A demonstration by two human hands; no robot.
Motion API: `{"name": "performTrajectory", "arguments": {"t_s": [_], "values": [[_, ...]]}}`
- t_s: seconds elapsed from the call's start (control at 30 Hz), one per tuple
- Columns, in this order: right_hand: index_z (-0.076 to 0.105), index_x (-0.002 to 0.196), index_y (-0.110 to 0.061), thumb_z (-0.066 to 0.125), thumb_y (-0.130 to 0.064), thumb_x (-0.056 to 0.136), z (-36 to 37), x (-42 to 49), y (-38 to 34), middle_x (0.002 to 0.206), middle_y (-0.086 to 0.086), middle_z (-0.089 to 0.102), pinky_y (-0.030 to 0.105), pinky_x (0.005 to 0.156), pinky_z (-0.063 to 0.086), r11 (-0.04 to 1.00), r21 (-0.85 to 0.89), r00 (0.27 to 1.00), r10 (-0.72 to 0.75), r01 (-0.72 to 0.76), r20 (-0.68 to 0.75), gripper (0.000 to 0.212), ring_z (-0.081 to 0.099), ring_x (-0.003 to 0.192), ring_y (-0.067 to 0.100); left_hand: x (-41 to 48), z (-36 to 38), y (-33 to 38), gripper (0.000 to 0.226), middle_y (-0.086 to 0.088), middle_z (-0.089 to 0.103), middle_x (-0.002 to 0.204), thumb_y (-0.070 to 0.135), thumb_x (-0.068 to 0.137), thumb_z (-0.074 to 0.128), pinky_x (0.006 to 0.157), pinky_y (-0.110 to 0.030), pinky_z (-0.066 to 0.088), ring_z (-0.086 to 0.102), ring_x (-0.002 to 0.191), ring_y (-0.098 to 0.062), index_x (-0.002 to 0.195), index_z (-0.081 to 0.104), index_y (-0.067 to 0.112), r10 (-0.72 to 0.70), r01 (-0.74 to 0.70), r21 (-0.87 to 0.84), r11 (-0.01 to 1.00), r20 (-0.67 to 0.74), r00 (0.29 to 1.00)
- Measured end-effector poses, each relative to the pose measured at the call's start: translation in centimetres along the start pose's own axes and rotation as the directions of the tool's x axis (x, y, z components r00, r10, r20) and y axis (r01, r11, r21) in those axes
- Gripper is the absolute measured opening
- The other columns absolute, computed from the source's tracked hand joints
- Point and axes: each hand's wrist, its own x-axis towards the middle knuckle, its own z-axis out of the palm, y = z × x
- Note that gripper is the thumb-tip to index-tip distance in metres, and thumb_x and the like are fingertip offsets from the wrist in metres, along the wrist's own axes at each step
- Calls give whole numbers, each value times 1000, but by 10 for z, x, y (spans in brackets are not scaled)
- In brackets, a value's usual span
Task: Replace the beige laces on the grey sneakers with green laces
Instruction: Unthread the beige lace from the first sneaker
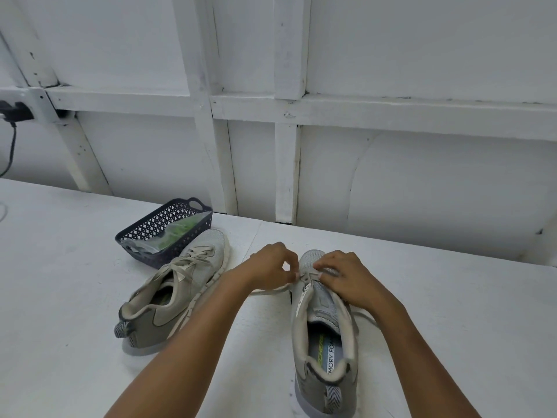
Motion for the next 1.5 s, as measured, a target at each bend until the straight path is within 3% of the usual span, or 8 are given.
{"name": "performTrajectory", "arguments": {"t_s": [0.17,0.33,0.6,0.8,1.0,1.13,1.27,1.5], "values": [[65,125,-24,55,-17,93,2,4,-1,132,-7,55,34,105,38,998,-66,1000,9,-8,4,34,41,125,18,-7,4,-1,14,-6,71,108,12,98,59,82,-22,50,65,92,-7,85,61,18,19,-71,-633,771,-89,996],[66,124,-24,55,-18,94,5,4,0,133,-8,54,42,107,37,999,-38,999,33,-33,-6,33,39,126,17,-6,-3,4,23,-10,52,71,3,103,42,64,-32,54,51,56,-17,82,48,8,-144,-100,-970,221,-134,981],[66,123,-30,55,-20,94,8,5,3,133,-14,51,43,108,35,997,-41,998,69,-69,7,33,37,127,13,1,-4,9,10,2,64,96,20,92,64,64,-21,40,54,83,-13,99,68,15,-59,62,-81,995,36,998],[65,123,-32,54,-24,96,6,4,2,135,-16,50,42,107,34,996,-47,997,82,-82,-3,30,36,128,12,-5,-13,11,9,-2,68,89,11,92,64,70,-21,43,57,79,-12,86,69,15,-48,47,-317,947,6,999],[66,121,-34,54,-23,95,6,5,3,135,-16,50,42,104,34,992,-79,995,94,-95,-18,31,37,129,14,-14,-28,8,20,-13,61,76,-4,100,45,84,-41,58,63,71,-26,84,50,7,-12,-67,-935,347,-76,997],[67,120,-32,56,-22,95,9,7,4,135,-15,51,45,106,35,994,-52,996,91,-91,-4,29,38,129,15,-9,-18,1,19,-5,48,72,-4,95,47,54,-26,41,38,55,-13,84,51,12,-142,60,-824,564,-25,990],[67,122,-27,56,-16,93,9,7,4,132,-12,51,40,110,35,997,5,997,79,-79,3,32,35,130,15,-4,-5,5,5,10,56,77,16,89,65,60,-22,39,51,72,-12,88,62,20,-124,131,-273,953,42,991],[66,124,-22,55,-11,92,7,6,5,129,-11,51,32,109,33,998,26,998,62,-62,6,36,34,130,15,-11,-23,7,22,7,67,79,0,92,56,64,-20,42,56,70,-6,80,63,17,-88,71,-563,823,-3,996]]}}
